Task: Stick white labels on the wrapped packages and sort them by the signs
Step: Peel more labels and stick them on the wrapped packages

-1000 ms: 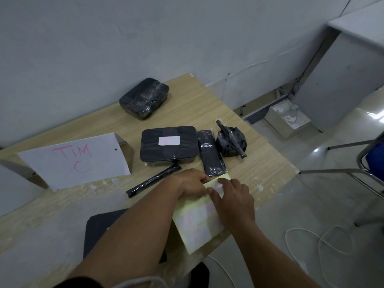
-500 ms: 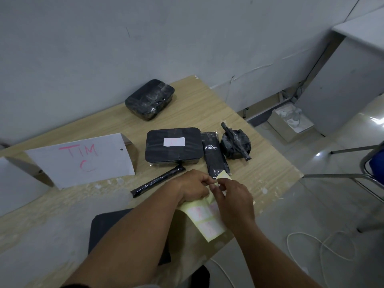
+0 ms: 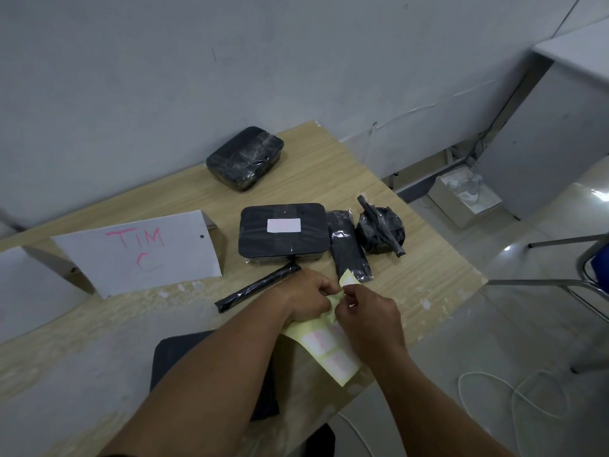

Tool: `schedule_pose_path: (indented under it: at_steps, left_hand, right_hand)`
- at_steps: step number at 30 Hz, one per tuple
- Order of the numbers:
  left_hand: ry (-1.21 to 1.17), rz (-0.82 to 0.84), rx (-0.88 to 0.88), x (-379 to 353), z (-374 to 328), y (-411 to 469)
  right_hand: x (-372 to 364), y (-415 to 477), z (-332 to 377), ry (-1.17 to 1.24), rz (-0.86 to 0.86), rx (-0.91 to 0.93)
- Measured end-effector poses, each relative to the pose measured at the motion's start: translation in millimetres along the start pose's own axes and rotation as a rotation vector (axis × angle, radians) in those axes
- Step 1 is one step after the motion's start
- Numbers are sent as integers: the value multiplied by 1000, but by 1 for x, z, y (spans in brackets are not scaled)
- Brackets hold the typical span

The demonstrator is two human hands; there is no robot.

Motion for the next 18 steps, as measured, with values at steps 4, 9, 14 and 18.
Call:
schedule_pose_path:
  at_steps: [4, 9, 14, 18]
  left_hand:
    - [21, 3, 6, 3, 5, 0]
    - [-2, -4, -3, 6, 7, -2]
    - [-7, -13, -13, 6, 6, -6]
    - [-29, -25, -11, 6, 8, -5]
  right_hand:
    - [-1, 0, 3, 1, 20, 27]
    - [-3, 1, 7, -22, 13, 62]
    - [-2, -1, 9, -6, -12, 79]
    - [0, -3, 10, 33, -18, 67]
Point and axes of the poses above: each hand's wrist, its own y-axis towards the middle knuckle, its own x-axis out of the back of the hand, z = x × y, the point moved 5 cm from there along y, towards the middle knuckle, and after that the axes turned 1 degree about z, right-handed, at the moved point
